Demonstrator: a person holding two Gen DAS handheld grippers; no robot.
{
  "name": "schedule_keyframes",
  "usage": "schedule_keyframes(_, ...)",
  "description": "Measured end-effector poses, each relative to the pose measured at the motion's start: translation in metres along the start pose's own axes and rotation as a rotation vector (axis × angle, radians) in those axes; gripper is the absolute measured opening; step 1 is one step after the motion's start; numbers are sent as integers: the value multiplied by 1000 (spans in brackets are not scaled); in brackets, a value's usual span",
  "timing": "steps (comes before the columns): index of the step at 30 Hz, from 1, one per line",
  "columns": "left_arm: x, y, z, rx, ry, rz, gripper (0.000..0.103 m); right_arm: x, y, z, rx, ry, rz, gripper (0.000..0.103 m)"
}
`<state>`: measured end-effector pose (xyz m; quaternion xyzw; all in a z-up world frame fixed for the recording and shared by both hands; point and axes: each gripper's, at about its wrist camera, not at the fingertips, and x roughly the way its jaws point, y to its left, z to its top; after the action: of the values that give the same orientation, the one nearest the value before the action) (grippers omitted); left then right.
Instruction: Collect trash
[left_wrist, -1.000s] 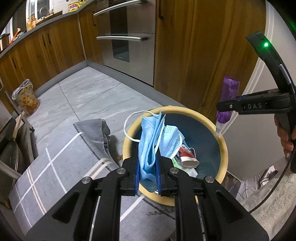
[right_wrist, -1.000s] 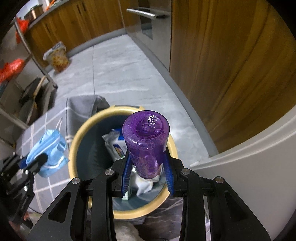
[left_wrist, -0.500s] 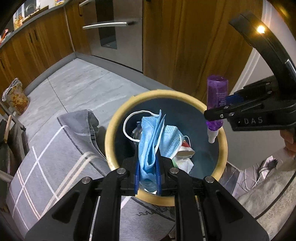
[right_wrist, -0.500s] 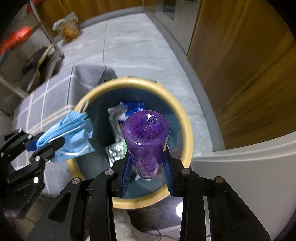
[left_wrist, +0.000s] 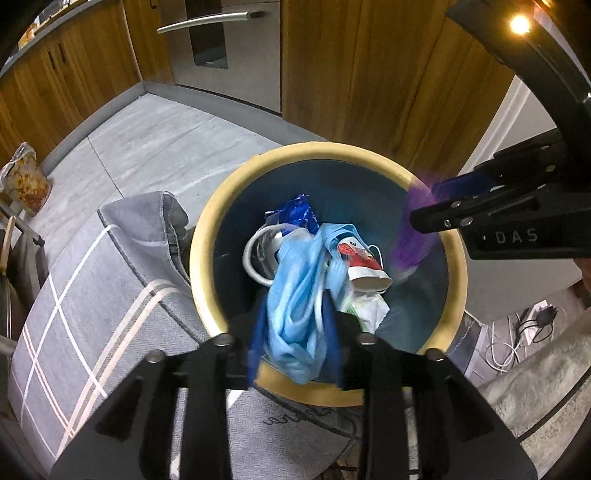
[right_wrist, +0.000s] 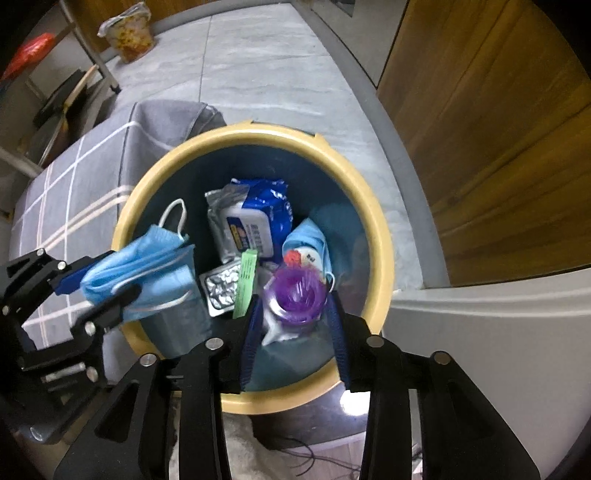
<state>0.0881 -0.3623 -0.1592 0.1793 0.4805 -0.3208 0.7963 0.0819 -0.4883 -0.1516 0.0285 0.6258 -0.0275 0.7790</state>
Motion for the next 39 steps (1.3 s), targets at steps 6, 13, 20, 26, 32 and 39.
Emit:
schedule_keyframes(6,-16,8,-5,-12,-27,39,58,-7,6,4,-16,-26,-2,42)
schedule_keyframes(13,-55,20,-18,-41,-96,75,70,-23,16,4,-59,-89,-28,48)
schedule_keyframes(20,-113,30,-30,-75,-214,90,78,-92,16,-12,87,-364,35,48)
schedule_keyframes(26,-159,31,-48,-146,-319,75,94,-141,29,-67,209,-533,106,62)
schedule_keyframes(32,-187,23,-68,-143,-352,111,97,-163,51,-117,187,-613,11,91)
schedule_keyframes(39,-208,12,-89,-97,-401,128,97,-167,67,-157,218,-692,-38,98)
